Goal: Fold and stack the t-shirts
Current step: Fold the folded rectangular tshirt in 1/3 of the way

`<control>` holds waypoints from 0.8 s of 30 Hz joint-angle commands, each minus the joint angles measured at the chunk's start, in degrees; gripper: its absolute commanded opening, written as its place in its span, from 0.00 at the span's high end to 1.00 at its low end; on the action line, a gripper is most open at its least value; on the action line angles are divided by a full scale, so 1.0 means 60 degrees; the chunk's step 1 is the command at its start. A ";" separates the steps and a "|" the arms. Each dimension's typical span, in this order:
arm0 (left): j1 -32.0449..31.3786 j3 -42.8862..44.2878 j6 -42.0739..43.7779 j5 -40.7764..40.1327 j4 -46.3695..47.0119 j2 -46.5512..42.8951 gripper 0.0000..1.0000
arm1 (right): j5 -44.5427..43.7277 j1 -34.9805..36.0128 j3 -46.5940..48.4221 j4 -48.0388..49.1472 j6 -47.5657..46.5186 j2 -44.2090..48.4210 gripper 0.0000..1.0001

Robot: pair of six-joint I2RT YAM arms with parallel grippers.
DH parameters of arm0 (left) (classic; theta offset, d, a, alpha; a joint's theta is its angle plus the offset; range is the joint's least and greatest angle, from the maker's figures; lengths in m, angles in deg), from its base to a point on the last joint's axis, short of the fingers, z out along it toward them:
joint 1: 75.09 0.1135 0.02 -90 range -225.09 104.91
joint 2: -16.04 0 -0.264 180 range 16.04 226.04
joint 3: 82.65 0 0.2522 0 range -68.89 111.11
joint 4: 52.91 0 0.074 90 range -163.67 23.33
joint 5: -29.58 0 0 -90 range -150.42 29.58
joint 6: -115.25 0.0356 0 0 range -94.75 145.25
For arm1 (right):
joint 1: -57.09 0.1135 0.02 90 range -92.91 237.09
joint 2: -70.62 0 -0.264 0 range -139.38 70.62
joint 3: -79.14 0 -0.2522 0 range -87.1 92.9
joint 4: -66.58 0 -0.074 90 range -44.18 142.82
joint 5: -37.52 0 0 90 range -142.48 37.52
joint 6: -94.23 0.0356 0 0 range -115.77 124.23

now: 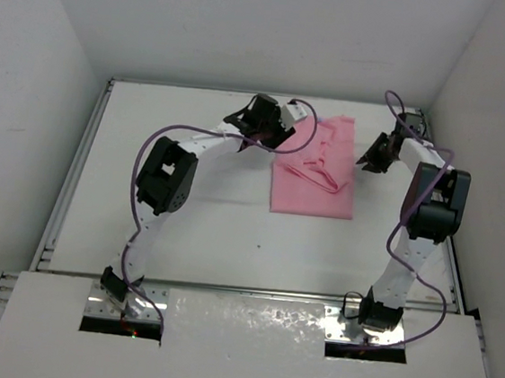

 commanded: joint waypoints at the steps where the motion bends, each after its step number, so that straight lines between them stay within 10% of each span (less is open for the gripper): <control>1: 0.0274 0.0609 -0.0991 -0.0164 -0.0005 -0.0275 0.54 | 0.0493 0.0103 -0.0253 0.0269 -0.1044 0.1108 0.75; 6: 0.0333 0.0418 -0.1373 0.1475 -0.0340 -0.0862 0.42 | 0.0452 0.0849 -0.3417 0.1076 -0.2611 0.3950 1.00; 13: -0.0325 -0.1339 0.1029 0.3396 -0.1131 -0.1918 0.56 | 0.0800 0.1186 -0.5220 0.0561 -0.2234 0.4672 1.00; 24: -0.0795 -0.1662 -0.0478 0.2724 -0.0928 -0.1099 0.58 | 0.1388 0.1348 -0.4403 0.1177 -0.1896 0.3091 1.00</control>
